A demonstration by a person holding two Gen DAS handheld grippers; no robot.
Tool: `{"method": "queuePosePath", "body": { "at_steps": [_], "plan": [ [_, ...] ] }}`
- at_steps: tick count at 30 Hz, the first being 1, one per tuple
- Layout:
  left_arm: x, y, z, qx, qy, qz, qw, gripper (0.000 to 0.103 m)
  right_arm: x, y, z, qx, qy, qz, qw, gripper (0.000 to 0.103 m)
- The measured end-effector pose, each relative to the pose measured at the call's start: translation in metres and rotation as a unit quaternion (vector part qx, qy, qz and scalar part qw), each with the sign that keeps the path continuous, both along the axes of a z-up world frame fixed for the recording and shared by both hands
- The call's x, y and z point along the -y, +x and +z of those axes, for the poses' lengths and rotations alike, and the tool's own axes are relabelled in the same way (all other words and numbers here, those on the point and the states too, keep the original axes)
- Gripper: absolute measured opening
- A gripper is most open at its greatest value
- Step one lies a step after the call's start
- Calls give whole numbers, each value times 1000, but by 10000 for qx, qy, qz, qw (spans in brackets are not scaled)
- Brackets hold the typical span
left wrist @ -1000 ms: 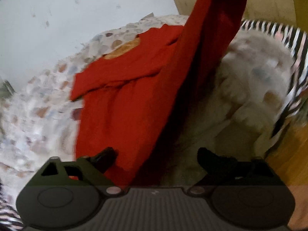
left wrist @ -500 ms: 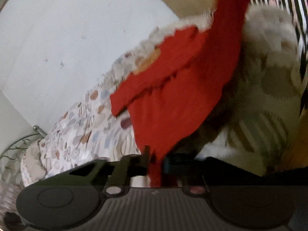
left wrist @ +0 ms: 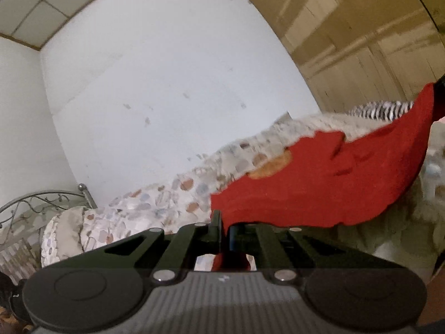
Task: Fold small clothes
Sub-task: 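Grasp the shirt hem with the left gripper while the right gripper grasps it too, lifting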
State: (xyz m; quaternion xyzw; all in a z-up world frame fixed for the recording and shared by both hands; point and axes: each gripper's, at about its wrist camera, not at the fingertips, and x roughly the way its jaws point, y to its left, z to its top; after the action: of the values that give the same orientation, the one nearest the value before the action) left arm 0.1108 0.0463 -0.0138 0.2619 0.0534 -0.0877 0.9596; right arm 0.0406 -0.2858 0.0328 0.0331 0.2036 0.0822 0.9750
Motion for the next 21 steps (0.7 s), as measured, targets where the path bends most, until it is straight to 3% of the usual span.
{"method": "queuePosePath", "body": {
  "at_steps": [4, 9, 13, 17, 21],
  "plan": [
    [-6, -27, 26, 164, -183, 27, 9997, 3, 16, -22, 26, 599, 295, 38, 9978, 2],
    [-17, -72, 68, -87, -577, -93, 9983, 4, 25, -63, 58, 1068, 618, 8, 9924, 2],
    [-27, -95, 98, -183, -907, -127, 9956, 4, 21, -98, 82, 1455, 449, 68, 9883, 2],
    [-36, -88, 114, -534, -1214, -182, 9910, 4, 23, -105, 91, 1502, 383, 35, 9879, 2],
    [-37, -69, 119, -535, -1167, -169, 9916, 4, 29, -94, 91, 1382, 483, 7, 9892, 2]
  ]
}}
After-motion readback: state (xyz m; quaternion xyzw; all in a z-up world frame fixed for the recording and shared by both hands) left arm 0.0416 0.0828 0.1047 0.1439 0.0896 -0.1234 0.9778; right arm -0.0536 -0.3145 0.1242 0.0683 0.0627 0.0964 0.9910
